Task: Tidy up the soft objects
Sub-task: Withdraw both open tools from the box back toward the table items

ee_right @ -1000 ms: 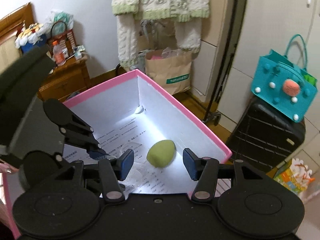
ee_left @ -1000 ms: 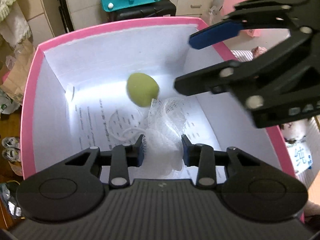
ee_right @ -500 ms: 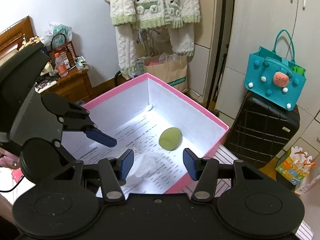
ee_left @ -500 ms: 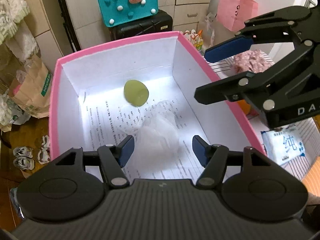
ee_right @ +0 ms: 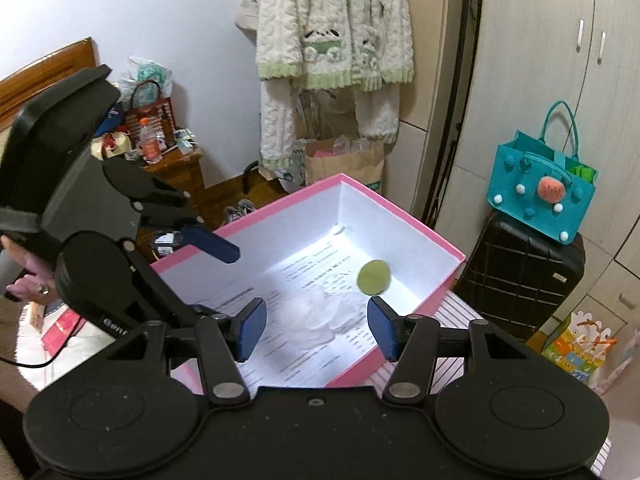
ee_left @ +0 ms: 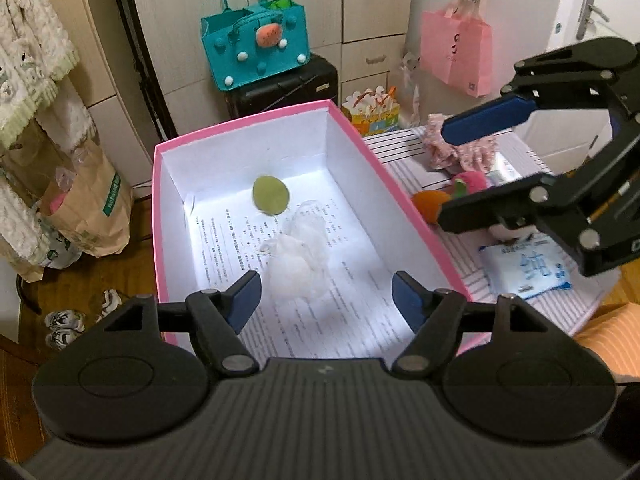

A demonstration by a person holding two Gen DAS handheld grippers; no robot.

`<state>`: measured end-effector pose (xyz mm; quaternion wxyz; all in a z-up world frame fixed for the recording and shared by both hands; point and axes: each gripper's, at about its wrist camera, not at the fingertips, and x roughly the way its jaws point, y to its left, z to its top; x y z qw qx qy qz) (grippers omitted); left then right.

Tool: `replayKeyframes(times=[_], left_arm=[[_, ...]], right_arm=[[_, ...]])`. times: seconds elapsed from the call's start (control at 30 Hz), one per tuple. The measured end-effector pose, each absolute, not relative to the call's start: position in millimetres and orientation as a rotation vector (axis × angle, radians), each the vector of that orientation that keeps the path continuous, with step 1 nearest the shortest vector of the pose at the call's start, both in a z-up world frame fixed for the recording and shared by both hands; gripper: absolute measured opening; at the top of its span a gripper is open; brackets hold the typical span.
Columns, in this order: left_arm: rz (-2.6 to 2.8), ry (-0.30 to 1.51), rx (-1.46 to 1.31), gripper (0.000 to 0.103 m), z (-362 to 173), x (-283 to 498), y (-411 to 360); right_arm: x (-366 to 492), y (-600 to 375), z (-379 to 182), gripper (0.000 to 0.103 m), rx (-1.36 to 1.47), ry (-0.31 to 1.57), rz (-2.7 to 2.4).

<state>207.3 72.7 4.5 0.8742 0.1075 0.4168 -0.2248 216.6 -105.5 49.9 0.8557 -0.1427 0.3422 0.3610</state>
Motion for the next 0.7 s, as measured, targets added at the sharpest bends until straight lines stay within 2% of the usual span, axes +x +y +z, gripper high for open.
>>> replayKeyframes(times=[0.3,0.7], left_arm=[[-0.497,0.825,0.24,0.076,29.1,168.1,69.7],[-0.571,0.814,0.31,0.08,31.8,138.4,35.0]], right_arm=[[173.1,-121.9,67.8,0.063,-0.252,0.717,0.778],[124.0,-168.1,59.2,0.067,-0.195,0.751,0.704]])
